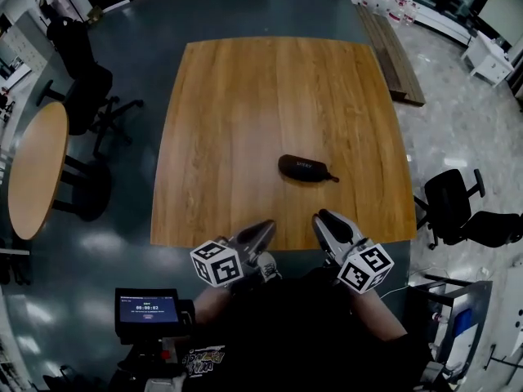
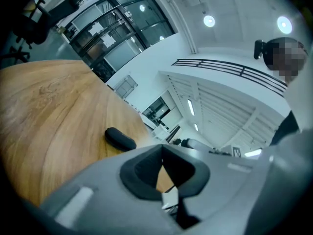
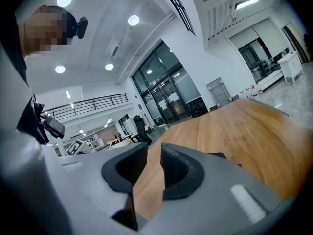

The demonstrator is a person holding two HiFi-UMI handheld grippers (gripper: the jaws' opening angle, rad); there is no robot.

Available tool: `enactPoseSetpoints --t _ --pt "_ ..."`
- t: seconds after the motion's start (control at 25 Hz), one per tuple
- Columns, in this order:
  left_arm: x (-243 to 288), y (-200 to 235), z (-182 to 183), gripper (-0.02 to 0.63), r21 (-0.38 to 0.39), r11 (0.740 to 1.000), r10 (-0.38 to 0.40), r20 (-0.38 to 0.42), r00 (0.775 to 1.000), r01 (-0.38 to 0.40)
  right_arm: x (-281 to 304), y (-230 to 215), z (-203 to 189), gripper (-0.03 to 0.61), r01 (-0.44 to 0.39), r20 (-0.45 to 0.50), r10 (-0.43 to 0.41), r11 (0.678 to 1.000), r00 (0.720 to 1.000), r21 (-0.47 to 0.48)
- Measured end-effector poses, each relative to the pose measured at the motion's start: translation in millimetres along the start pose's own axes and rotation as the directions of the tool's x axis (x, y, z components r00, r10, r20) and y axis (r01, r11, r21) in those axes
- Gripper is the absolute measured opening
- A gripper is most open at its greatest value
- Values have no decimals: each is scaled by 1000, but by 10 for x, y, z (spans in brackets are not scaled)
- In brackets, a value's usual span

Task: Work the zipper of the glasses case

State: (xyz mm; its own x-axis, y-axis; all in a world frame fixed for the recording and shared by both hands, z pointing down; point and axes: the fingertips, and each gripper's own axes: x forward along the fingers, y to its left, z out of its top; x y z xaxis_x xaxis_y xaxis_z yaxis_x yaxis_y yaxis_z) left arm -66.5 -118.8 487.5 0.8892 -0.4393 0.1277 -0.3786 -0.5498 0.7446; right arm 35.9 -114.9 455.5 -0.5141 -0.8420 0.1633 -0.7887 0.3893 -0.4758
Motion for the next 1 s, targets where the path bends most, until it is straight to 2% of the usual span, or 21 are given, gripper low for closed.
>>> enactPoseSetpoints --t 0.2,0.32,0.4,0.44,0.48,0.6,0.68,0.76,0.88,0.96,1.0 --pt "16 68 27 -2 -21 1000 17 8 1000 -17 184 -404 -134 122 23 -104 -32 996 994 -82" --pt "41 155 70 -2 -37 999 36 20 999 -36 438 -855 -395 172 12 -254 -75 971 964 -240" --pt "71 236 74 -2 -48 998 50 25 998 -48 662 -1182 -613 210 -38 -368 -111 926 923 -376" --pt "87 263 73 0 -56 997 58 28 998 -57 769 -1326 -707 244 -77 -419 -126 897 899 -435" --pt "102 275 73 -2 -65 996 69 33 997 -67 868 -1456 -785 249 -122 -465 -139 865 874 -487" --pt "142 281 57 -2 -72 991 114 52 992 -110 1108 -1657 -924 316 -276 -583 -154 766 798 -580" --pt "166 306 65 -2 -73 987 151 65 986 -146 1253 -1701 -1033 346 -383 -661 -146 716 736 -584" --pt "190 312 83 -2 -83 982 178 76 981 -171 1360 -1735 -1195 368 -473 -728 -128 682 673 -557" --pt "210 282 47 -1 -98 973 217 80 973 -209 1432 -1735 -1409 387 -579 -797 -109 629 594 -518" --pt "198 271 -15 -2 -120 963 252 82 964 -241 1450 -1734 -1496 382 -624 -817 -110 592 566 -511" --pt "189 273 -44 -2 -132 958 267 86 960 -255 1460 -1735 -1512 349 -635 -821 -107 580 561 -510"
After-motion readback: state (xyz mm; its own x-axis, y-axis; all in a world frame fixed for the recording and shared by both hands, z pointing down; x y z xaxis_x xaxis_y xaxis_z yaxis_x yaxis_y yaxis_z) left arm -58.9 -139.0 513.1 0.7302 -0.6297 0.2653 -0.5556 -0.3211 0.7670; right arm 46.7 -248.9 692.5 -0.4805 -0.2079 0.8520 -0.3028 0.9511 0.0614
